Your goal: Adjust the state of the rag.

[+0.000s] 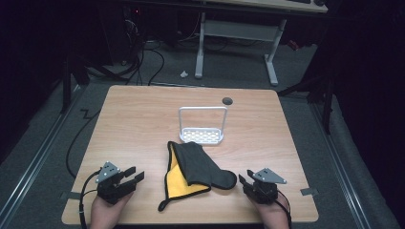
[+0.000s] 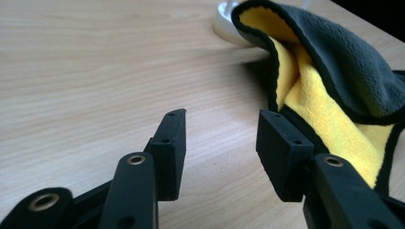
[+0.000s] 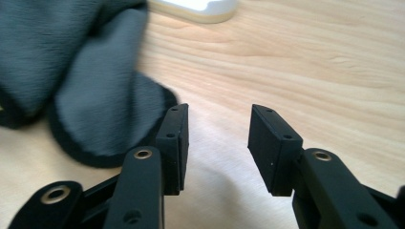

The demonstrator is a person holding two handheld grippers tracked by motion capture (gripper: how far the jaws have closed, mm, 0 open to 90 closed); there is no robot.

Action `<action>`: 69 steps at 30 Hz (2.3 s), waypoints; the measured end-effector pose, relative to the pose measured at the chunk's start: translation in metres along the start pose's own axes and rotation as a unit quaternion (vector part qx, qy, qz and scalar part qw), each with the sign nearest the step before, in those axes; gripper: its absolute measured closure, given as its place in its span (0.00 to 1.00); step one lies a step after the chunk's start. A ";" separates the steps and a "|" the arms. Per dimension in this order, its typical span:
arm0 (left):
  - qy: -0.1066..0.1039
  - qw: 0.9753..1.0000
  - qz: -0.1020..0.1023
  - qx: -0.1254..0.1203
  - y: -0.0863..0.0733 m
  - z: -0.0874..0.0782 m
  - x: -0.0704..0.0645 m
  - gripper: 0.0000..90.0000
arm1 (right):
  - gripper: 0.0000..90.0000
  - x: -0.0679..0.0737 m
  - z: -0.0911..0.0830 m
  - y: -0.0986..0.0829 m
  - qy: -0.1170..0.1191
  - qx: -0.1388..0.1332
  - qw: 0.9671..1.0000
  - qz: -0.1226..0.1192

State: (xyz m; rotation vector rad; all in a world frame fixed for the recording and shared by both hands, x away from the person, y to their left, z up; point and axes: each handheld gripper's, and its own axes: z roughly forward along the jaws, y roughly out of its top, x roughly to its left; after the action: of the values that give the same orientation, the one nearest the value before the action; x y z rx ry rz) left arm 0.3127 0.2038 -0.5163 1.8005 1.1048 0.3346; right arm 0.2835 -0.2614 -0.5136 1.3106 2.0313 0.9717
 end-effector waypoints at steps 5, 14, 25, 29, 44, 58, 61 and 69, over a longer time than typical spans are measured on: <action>-0.001 1.000 0.000 0.004 -0.001 0.004 -0.001 0.59 | 0.66 0.005 0.002 0.000 -0.001 -0.003 1.000 -0.019; -0.004 1.000 0.015 0.015 -0.004 0.007 -0.008 0.57 | 0.63 0.006 0.002 0.001 0.005 -0.005 1.000 -0.025; -0.038 0.997 0.055 0.023 -0.001 0.015 -0.038 0.53 | 0.61 0.002 -0.001 -0.002 0.004 -0.015 1.000 -0.025; -0.070 0.994 0.084 0.021 0.003 0.018 -0.067 0.50 | 0.61 0.003 -0.001 0.000 0.004 -0.021 0.999 -0.024; -0.141 0.979 0.144 0.015 0.033 0.055 -0.155 0.42 | 0.60 0.003 -0.002 -0.002 0.008 -0.021 0.999 -0.027; -0.065 0.969 0.212 0.111 0.023 0.111 -0.176 0.50 | 0.60 0.004 -0.002 -0.001 0.011 -0.021 0.999 -0.025; -0.035 0.961 0.244 0.124 0.015 0.116 -0.178 0.55 | 0.60 0.004 -0.002 -0.001 0.012 -0.021 0.999 -0.024; -0.035 0.969 0.227 0.087 0.017 0.101 -0.168 0.94 | 0.60 0.006 -0.002 -0.001 0.014 -0.020 0.999 -0.027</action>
State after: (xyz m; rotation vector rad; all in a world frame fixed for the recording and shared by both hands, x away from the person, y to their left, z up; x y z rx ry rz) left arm 0.2940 0.0082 -0.5134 2.2025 0.6788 0.4497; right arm 0.2793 -0.2565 -0.5138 1.2222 2.0460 1.0066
